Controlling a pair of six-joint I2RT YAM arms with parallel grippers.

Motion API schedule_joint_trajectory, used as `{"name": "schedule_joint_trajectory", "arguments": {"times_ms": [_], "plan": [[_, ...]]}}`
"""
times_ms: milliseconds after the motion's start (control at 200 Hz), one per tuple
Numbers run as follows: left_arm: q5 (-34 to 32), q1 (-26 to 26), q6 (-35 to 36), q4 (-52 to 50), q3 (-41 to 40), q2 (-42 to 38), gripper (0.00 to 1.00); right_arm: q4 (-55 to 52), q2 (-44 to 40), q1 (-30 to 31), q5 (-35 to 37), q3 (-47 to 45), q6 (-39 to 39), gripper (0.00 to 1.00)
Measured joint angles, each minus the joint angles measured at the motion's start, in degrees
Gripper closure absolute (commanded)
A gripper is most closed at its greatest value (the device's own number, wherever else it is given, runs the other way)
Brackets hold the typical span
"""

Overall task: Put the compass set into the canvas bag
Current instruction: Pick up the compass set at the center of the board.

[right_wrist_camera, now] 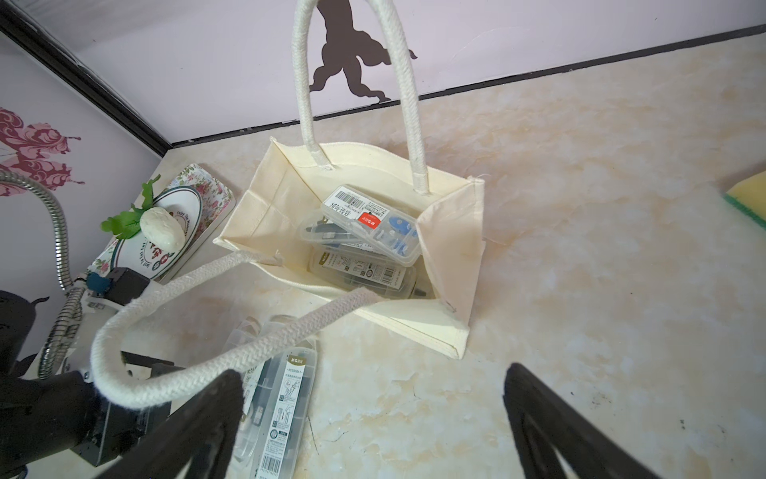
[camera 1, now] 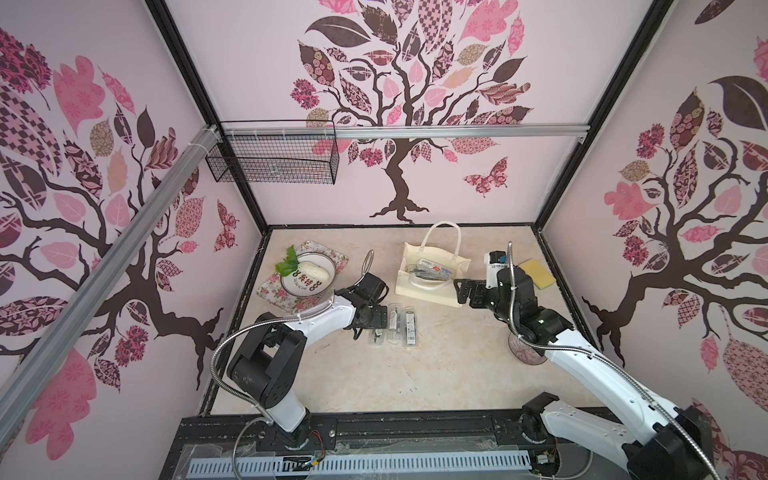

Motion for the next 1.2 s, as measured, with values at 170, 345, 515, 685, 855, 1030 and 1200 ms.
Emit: {"name": "schedule_joint_trajectory", "arguments": {"times_ms": [170,345,515,685,855,1030,1200], "plan": [[-0.9,-0.9,-0.1,0.0,0.0,1.3,0.11,1.0,0.0,0.0,0.0,-0.4,0.0,0.0],[-1.4,-1.5,-0.2,0.2,0.1,1.5,0.12,1.3,0.0,0.0,0.0,-1.1,0.0,0.0],[-2.1,-1.8,0.0,0.3,0.1,1.5,0.16,1.7,0.0,0.0,0.0,-1.2,0.0,0.0],[-6.1,-3.9,0.7,-0.1,0.4,1.6,0.16,2.1,0.0,0.0,-0.3,-1.6,0.0,0.0],[-8.0,-4.6,1.2,-0.8,1.5,2.4,0.16,2.2,0.3,0.0,-0.5,-2.8,0.0,0.0],[-8.8,-5.1,1.5,-0.6,1.5,2.4,0.16,2.2,0.3,0.0,-0.5,-3.6,0.0,0.0],[-8.4,-5.1,1.8,-0.7,1.5,1.7,0.16,2.3,0.5,0.0,-0.5,-3.8,0.0,0.0]]}}
